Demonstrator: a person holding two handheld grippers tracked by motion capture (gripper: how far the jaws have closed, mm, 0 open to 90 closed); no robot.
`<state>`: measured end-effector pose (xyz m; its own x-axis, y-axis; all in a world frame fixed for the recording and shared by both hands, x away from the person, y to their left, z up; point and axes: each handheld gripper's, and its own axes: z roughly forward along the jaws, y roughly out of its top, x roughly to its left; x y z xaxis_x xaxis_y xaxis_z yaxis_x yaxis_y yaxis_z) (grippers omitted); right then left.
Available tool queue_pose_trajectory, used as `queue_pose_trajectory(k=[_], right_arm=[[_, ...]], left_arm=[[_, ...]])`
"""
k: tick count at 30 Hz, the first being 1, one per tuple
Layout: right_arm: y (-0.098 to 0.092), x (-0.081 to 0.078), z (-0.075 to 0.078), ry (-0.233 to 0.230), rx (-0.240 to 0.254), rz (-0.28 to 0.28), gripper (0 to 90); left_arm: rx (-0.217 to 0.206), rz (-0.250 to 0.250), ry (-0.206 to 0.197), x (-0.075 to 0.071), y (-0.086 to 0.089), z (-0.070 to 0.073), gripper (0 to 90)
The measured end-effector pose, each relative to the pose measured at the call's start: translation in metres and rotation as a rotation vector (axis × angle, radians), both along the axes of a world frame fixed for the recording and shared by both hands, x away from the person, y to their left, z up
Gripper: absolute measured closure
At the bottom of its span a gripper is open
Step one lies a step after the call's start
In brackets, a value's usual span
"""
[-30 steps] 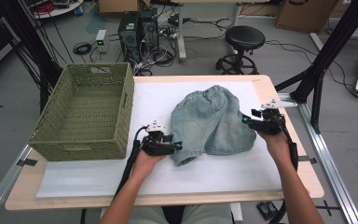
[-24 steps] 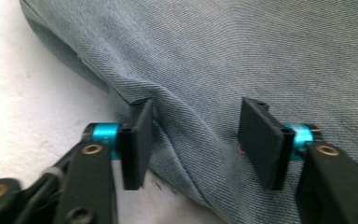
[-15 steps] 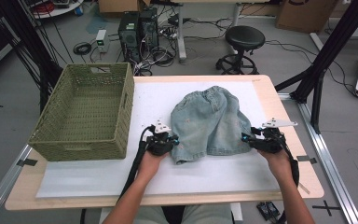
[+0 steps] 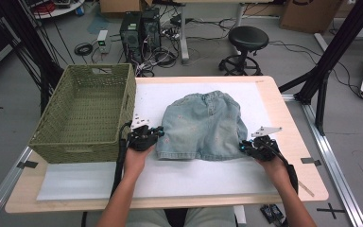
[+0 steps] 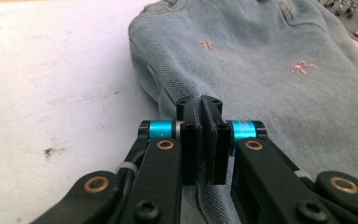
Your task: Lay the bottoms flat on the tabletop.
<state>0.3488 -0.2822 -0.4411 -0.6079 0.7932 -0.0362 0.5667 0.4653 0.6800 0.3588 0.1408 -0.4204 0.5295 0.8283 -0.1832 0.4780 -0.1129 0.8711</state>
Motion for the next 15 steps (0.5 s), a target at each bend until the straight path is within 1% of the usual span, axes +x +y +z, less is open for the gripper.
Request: queue_pose_trajectory(k=[2, 4, 6, 8, 10, 11, 14, 15], right_arm=[[-0.003, -0.002, 0.002, 0.002, 0.006, -0.011, 84.0], [-0.009, -0.007, 0.007, -0.004, 0.036, -0.021, 84.2], [-0.019, -0.013, 0.013, -0.018, 0.056, -0.041, 84.2], [-0.032, -0.020, 0.019, -0.035, 0.069, -0.069, 84.1], [-0.043, -0.025, 0.021, -0.040, 0.080, -0.088, 84.1], [-0.048, -0.028, 0.021, -0.039, 0.098, -0.092, 84.0], [-0.051, -0.031, 0.020, -0.036, 0.092, -0.100, 83.4], [-0.051, -0.031, 0.020, -0.034, 0.093, -0.100, 82.6]], left_arm=[[0.001, 0.010, -0.005, 0.000, 0.003, 0.001, 86.1], [-0.004, 0.015, -0.006, -0.001, 0.005, 0.001, 86.1], [-0.001, 0.020, -0.007, -0.001, 0.007, 0.002, 86.1], [-0.008, 0.017, -0.003, -0.002, 0.009, 0.002, 86.1], [-0.013, -0.003, 0.008, -0.002, 0.008, 0.000, 86.0], [-0.005, -0.011, 0.012, -0.003, 0.006, -0.001, 86.0], [0.009, -0.023, 0.008, -0.004, 0.001, -0.003, 85.5], [0.005, -0.024, 0.004, -0.005, 0.001, -0.003, 83.5]])
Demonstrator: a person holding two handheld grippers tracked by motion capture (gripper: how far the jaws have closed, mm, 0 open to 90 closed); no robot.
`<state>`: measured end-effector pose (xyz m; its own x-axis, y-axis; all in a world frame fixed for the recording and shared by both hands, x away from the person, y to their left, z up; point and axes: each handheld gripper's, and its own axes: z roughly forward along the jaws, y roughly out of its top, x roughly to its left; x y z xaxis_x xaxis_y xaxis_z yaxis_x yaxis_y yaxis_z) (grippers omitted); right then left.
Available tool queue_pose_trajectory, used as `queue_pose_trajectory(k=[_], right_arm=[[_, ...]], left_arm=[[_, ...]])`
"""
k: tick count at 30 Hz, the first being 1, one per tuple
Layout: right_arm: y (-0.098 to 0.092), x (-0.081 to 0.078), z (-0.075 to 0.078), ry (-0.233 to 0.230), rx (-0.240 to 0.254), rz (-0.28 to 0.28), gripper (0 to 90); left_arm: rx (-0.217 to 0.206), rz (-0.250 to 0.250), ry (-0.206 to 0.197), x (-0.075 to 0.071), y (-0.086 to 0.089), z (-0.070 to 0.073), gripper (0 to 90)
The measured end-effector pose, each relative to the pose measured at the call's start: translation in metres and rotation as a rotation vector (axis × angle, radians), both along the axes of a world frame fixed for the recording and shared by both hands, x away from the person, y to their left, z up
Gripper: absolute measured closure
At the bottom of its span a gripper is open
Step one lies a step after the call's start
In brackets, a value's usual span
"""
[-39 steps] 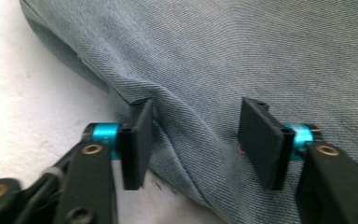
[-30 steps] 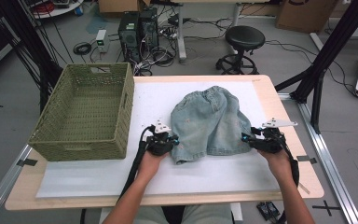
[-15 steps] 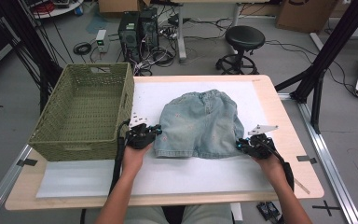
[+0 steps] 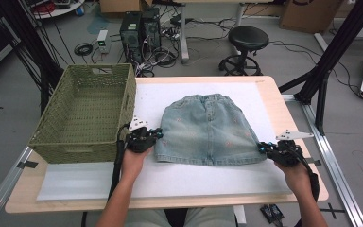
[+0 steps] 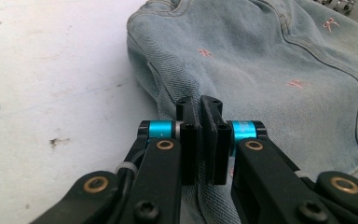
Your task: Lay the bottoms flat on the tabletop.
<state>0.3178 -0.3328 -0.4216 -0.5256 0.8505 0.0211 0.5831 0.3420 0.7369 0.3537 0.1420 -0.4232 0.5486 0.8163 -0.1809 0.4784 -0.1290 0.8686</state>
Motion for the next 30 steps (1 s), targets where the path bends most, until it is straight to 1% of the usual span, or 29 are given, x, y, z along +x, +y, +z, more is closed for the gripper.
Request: queue_pose_trajectory(k=[1, 2, 3, 5, 7, 8, 9, 11, 13, 14, 15, 16, 17, 18, 20, 21, 22, 23, 25, 26, 28, 30], right_arm=[[0.000, 0.000, 0.000, -0.001, -0.001, 0.000, 81.2], [0.001, 0.000, 0.001, -0.004, 0.005, -0.003, 78.3], [0.001, 0.000, 0.002, -0.015, 0.012, -0.008, 74.9], [0.003, -0.002, 0.006, -0.044, 0.038, -0.003, 67.6], [0.008, -0.004, 0.011, -0.076, 0.063, 0.015, 63.7], [0.012, -0.003, 0.012, -0.078, 0.077, 0.028, 60.7], [0.018, -0.001, 0.012, -0.081, 0.074, 0.047, 57.4], [0.035, 0.004, 0.011, -0.069, 0.075, 0.093, 53.9], [0.056, 0.012, 0.009, -0.070, 0.074, 0.153, 48.9], [0.067, 0.015, 0.008, -0.070, 0.067, 0.189, 48.7], [0.079, 0.019, 0.006, -0.076, 0.048, 0.222, 48.7], [0.089, 0.024, 0.004, -0.071, 0.020, 0.239, 49.1], [0.098, 0.029, 0.001, -0.057, 0.001, 0.242, 50.7], [0.103, 0.033, -0.002, -0.045, -0.011, 0.246, 57.9], [0.112, 0.044, -0.010, 0.005, -0.081, 0.264, 83.6], [0.113, 0.047, -0.011, 0.005, -0.102, 0.273, 87.9], [0.114, 0.049, -0.008, -0.002, -0.105, 0.274, 88.8], [0.114, 0.051, -0.004, -0.016, -0.094, 0.270, 89.1], [0.112, 0.053, 0.006, -0.053, -0.053, 0.260, 89.2], [0.110, 0.056, 0.011, -0.062, -0.035, 0.247, 89.2], [0.107, 0.062, 0.019, -0.073, -0.012, 0.217, 89.1], [0.106, 0.070, 0.023, -0.102, -0.012, 0.187, 89.0]], left_arm=[[-0.011, -0.006, -0.005, 0.000, 0.001, 0.001, 76.3], [-0.027, -0.014, 0.000, -0.001, 0.002, 0.002, 64.1], [-0.034, -0.025, -0.003, -0.002, 0.003, 0.003, 58.6], [-0.021, -0.040, -0.008, -0.004, 0.004, 0.004, 51.9], [-0.004, -0.055, -0.002, -0.007, 0.004, 0.002, 49.9], [-0.001, -0.061, -0.001, -0.008, 0.004, 0.001, 49.4], [0.002, -0.061, 0.000, -0.009, 0.005, 0.000, 48.5], [-0.001, -0.062, 0.001, -0.011, 0.005, -0.003, 48.2], [-0.001, -0.068, 0.001, -0.012, 0.006, -0.005, 47.0], [0.003, -0.074, 0.001, -0.013, 0.006, -0.005, 47.1], [0.004, -0.074, 0.003, -0.013, 0.006, -0.005, 47.0], [0.004, -0.077, 0.005, -0.014, 0.007, -0.005, 46.6], [0.006, -0.082, 0.005, -0.014, 0.007, -0.005, 46.5], [0.003, -0.085, 0.004, -0.014, 0.006, -0.005, 46.4], [0.027, -0.096, -0.005, -0.016, 0.006, -0.005, 46.0], [0.044, -0.097, -0.016, -0.017, 0.005, -0.005, 46.0], [0.060, -0.100, -0.023, -0.018, 0.005, -0.005, 46.0], [0.062, -0.100, -0.026, -0.018, 0.005, -0.005, 45.9], [0.058, -0.107, -0.033, -0.018, 0.004, -0.004, 45.8], [0.058, -0.107, -0.038, -0.018, 0.004, -0.004, 45.8], [0.055, -0.111, -0.033, -0.018, 0.003, -0.004, 45.9], [0.059, -0.120, -0.020, -0.017, 0.000, -0.006, 45.9]])
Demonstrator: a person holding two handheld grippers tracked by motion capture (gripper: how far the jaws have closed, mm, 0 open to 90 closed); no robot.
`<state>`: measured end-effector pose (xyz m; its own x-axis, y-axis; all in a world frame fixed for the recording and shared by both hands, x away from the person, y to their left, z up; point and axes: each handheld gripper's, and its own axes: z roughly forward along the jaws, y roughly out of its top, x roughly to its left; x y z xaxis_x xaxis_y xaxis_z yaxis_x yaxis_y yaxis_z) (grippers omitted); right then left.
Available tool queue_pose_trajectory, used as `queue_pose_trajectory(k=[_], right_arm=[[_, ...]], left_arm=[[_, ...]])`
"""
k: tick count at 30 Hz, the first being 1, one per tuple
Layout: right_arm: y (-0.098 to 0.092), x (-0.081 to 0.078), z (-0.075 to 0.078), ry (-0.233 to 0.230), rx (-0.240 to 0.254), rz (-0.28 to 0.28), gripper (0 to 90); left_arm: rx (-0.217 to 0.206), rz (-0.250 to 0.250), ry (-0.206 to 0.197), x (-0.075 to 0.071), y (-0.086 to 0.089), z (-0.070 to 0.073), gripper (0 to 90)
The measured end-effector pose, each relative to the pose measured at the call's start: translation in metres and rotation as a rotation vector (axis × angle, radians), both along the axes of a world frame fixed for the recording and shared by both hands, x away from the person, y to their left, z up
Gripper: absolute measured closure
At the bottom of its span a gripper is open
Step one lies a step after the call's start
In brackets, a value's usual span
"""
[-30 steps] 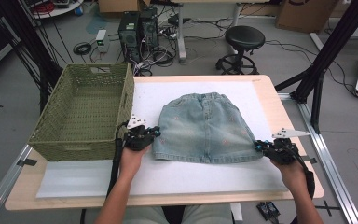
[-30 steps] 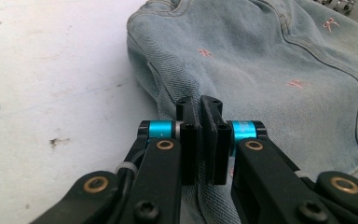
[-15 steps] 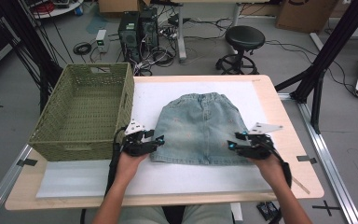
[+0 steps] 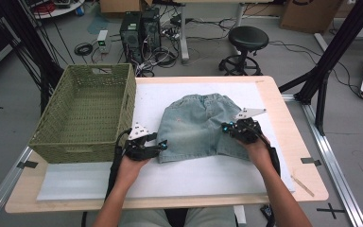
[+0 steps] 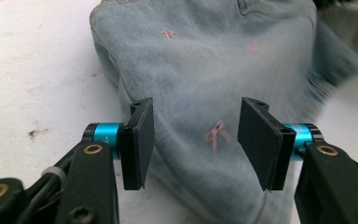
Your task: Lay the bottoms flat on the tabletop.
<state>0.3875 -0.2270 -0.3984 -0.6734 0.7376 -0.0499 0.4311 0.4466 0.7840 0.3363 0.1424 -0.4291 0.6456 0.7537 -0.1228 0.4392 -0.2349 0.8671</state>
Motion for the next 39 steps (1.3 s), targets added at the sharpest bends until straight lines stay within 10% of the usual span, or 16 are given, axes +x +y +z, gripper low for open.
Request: queue_pose_trajectory(k=[7, 14, 19, 23, 28, 32, 39], right_arm=[[0.002, 0.033, -0.009, -0.029, -0.094, -0.145, 87.0], [-0.005, 0.033, -0.012, 0.028, -0.054, -0.158, 82.8], [-0.008, 0.029, -0.009, 0.031, -0.044, -0.157, 82.9], [-0.008, 0.028, -0.011, 0.041, -0.038, -0.160, 82.9], [-0.009, 0.029, -0.011, 0.050, -0.027, -0.157, 82.8], [-0.012, 0.028, -0.010, 0.058, -0.012, -0.157, 79.0], [-0.019, 0.013, -0.008, 0.052, 0.044, -0.123, 65.0]], left_arm=[[0.001, -0.044, 0.020, -0.003, -0.010, -0.002, 43.1], [-0.008, -0.146, 0.028, -0.016, -0.026, -0.010, 35.2], [0.060, -0.196, -0.065, -0.025, -0.045, -0.009, 33.2], [0.034, -0.271, -0.112, -0.027, -0.059, -0.004, 38.3], [0.086, -0.315, -0.050, -0.012, -0.086, -0.012, 38.7], [0.205, -0.306, -0.043, -0.005, -0.103, -0.019, 39.5], [0.277, -0.210, -0.042, 0.003, -0.106, -0.010, 85.0]])
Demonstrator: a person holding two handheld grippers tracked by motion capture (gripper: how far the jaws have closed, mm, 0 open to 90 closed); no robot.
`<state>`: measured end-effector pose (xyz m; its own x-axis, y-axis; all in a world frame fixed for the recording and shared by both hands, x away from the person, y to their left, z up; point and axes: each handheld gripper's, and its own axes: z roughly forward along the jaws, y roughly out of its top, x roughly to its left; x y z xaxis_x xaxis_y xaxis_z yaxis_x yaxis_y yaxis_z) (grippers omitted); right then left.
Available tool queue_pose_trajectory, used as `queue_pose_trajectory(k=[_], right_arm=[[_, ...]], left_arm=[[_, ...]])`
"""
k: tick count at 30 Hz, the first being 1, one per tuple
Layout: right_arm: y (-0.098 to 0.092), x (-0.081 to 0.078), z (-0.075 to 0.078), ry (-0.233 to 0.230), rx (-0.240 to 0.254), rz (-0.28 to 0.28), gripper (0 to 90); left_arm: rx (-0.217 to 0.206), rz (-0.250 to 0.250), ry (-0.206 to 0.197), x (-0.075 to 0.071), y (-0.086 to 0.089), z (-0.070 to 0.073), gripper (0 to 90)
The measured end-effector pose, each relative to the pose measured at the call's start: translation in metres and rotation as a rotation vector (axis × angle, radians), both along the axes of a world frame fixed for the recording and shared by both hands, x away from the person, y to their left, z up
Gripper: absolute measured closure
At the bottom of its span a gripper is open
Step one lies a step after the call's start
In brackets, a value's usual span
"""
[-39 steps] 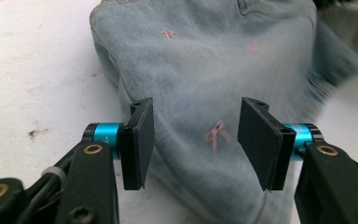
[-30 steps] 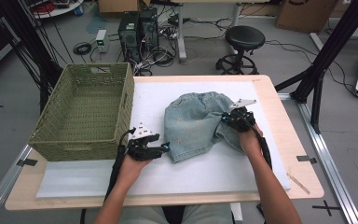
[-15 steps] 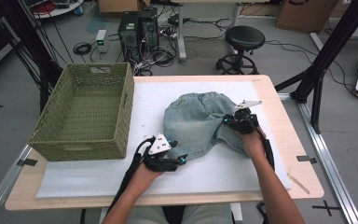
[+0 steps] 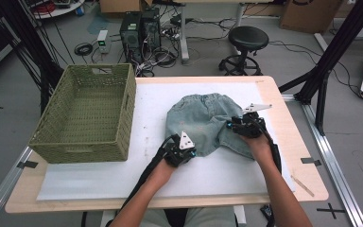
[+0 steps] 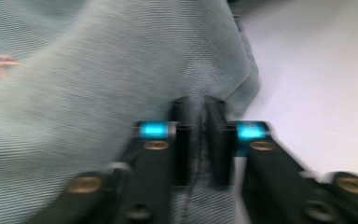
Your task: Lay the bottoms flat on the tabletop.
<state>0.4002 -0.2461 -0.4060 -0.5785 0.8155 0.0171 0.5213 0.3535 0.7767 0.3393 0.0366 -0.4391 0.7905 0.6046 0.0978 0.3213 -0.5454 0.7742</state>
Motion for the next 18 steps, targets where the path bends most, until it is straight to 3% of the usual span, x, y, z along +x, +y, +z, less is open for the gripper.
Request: queue_pose_trajectory(k=[5, 10, 13, 15, 18], right_arm=[[-0.007, -0.022, 0.005, -0.044, 0.028, 0.075, 62.8], [-0.007, -0.047, 0.012, -0.090, 0.058, 0.191, 63.3], [-0.002, -0.057, 0.012, -0.072, 0.075, 0.270, 63.6], [0.006, -0.062, 0.008, -0.058, 0.040, 0.327, 59.6], [0.019, -0.062, -0.004, -0.071, -0.077, 0.326, 44.6]], left_arm=[[-0.178, 0.030, 0.033, 0.014, 0.012, 0.022, 86.1], [-0.243, 0.080, 0.042, 0.031, 0.020, 0.037, 86.1], [-0.305, 0.094, 0.062, 0.037, 0.023, 0.042, 86.1], [-0.328, 0.109, 0.053, 0.038, 0.025, 0.044, 86.1], [-0.345, 0.129, 0.050, 0.040, 0.031, 0.047, 86.1]])
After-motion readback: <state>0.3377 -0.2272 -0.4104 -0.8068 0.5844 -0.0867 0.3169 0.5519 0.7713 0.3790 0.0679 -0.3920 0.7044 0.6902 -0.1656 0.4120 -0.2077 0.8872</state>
